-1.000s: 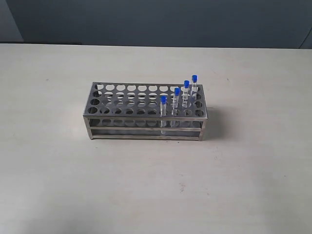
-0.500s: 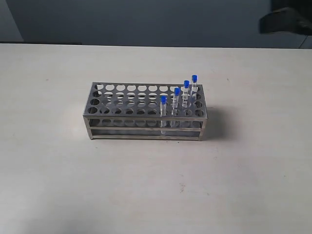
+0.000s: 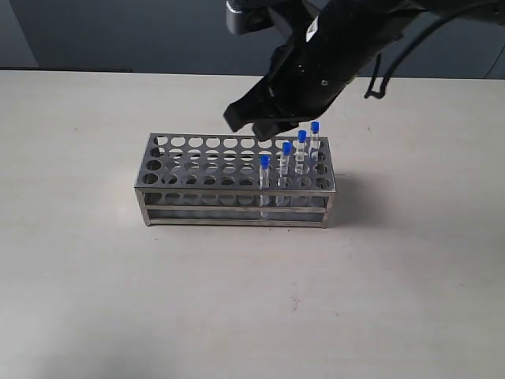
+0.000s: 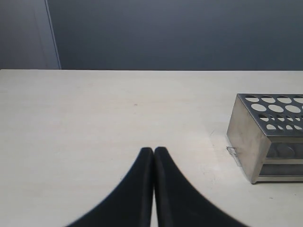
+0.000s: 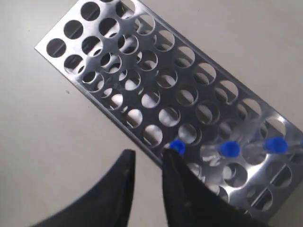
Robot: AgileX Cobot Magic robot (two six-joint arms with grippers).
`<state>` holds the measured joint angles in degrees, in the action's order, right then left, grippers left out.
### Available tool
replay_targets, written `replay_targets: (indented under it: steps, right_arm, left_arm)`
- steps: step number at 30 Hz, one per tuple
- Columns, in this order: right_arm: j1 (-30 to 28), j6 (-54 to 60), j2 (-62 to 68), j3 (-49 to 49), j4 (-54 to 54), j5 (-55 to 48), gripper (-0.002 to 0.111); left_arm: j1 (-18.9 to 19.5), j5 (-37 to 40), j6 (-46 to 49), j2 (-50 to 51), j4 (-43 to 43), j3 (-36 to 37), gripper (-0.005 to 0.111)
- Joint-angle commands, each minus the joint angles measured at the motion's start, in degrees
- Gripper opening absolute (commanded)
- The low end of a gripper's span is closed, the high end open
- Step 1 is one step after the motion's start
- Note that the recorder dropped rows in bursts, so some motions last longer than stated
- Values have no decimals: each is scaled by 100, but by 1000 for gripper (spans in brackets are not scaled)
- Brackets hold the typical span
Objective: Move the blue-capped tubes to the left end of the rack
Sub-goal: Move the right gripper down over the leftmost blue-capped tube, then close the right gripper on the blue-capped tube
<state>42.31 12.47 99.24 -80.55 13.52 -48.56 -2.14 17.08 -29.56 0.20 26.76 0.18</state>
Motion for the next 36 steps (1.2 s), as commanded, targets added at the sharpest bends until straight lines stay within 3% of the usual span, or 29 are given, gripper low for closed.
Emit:
replay_targets:
  steps: [1, 4, 11, 32, 34, 36]
  right_arm:
    - [120, -36, 182, -104, -210, 311, 43]
    - [120, -48, 300, -104, -319, 331, 45]
    - [120, -57, 631, -104, -444, 139, 29]
    - [120, -72, 1026, -93, -419, -117, 29]
    - [120, -72, 1026, -93, -419, -94, 25]
    - [120, -72, 1026, -93, -444, -66, 11]
  left_arm:
    - [-36, -58, -3, -20, -6, -18, 1]
    - [-36, -58, -3, -20, -6, -18, 1]
    - [-36, -58, -3, -20, -6, -18, 1]
    - [-36, -48, -3, -20, -6, -18, 1]
    - [-36, -48, -3, -20, -6, -18, 1]
    - [-36, -48, -3, -20, -6, -18, 1]
